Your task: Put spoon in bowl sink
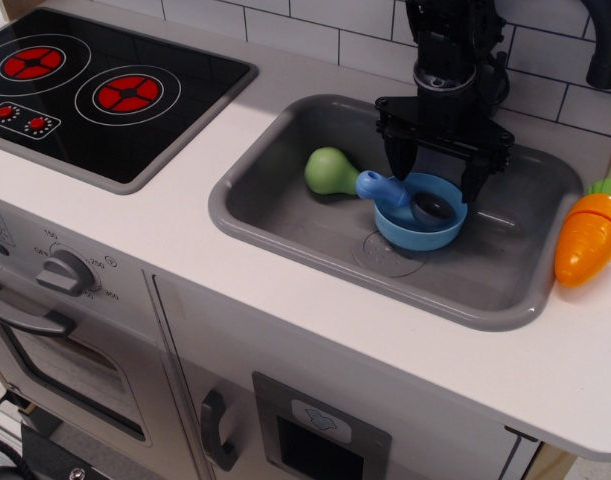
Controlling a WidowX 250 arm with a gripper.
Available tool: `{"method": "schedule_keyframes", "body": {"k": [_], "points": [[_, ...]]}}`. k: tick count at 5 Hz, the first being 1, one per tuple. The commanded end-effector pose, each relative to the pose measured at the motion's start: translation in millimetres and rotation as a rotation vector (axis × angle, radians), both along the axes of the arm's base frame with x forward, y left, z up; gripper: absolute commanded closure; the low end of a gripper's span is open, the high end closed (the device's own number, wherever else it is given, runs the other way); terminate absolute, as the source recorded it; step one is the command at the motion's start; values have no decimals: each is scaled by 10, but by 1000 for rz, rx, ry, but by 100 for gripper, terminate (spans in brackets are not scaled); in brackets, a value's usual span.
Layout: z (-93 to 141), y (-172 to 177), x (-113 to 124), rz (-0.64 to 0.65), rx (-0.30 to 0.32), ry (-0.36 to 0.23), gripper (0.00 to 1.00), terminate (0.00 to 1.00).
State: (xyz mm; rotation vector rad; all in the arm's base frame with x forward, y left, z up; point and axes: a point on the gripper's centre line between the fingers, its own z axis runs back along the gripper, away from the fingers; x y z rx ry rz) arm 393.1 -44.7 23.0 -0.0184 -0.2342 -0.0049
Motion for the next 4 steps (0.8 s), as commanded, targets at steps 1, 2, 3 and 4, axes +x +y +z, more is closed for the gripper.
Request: {"method": "schedule_keyframes", "body": {"k": [1,2,3,4], "points": [[680,307,39,-4,2,-129,0,0],[680,307,39,-4,2,-129,0,0],[680,307,39,-4,2,-129,0,0],[680,307,39,-4,2,-129,0,100]]}}
